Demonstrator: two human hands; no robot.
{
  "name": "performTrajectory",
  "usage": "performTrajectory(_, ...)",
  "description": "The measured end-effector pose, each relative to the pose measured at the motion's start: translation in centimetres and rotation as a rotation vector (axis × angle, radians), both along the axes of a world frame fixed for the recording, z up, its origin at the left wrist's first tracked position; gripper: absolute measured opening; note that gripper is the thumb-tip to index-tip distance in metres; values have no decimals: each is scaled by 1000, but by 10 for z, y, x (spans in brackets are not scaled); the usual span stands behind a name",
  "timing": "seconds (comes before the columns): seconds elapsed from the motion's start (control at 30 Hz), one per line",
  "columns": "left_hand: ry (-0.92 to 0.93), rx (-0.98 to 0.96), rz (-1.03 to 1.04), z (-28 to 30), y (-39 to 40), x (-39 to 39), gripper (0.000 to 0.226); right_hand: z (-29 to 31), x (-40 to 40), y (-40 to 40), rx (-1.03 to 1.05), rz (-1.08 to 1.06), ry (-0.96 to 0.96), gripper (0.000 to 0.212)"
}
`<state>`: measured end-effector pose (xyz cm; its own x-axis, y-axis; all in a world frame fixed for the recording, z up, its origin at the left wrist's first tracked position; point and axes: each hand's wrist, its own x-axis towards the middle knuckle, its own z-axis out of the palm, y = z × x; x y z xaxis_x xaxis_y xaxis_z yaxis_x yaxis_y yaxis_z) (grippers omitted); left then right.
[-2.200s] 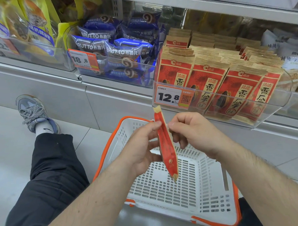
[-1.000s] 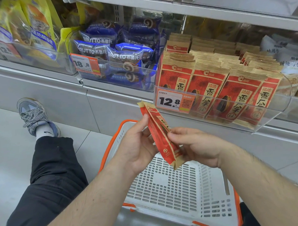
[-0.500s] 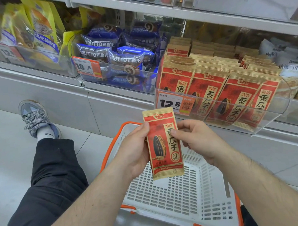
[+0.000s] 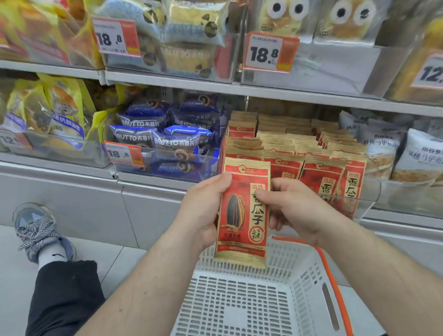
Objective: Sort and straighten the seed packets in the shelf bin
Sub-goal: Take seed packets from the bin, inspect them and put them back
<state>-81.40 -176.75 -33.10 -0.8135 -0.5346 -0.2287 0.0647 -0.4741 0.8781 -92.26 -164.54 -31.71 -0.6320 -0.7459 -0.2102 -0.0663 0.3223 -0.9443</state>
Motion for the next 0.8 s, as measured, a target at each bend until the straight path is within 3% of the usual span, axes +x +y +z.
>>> performTrajectory(0.17,23,-203,8,30,-12,-13,26,23,-4,2,-104,-135,-64,8)
performTrajectory(0.3,33,-377,202,44,-41,-36,15,43,-11,1,-299,-293,-133,10)
performTrajectory(0.43,-100,-844,328,41,-75,-68,20,67,-24,-3,-496,-435,-74,7)
performTrajectory(0.53,-224,-1225,197,39,-89,-84,29,82,-37,-10,-566,-488,-19,3)
performTrajectory(0.6,-286,-1358,25,40,-94,-90,42,87,-48,-17,-558,-485,47,7)
performTrajectory(0.67,-344,-1364,-158,42,-97,-93,51,89,-59,-26,-510,-477,151,9)
performTrajectory(0.8,-329,-1319,-287,41,-99,-93,34,87,-83,-46,-357,-434,376,8)
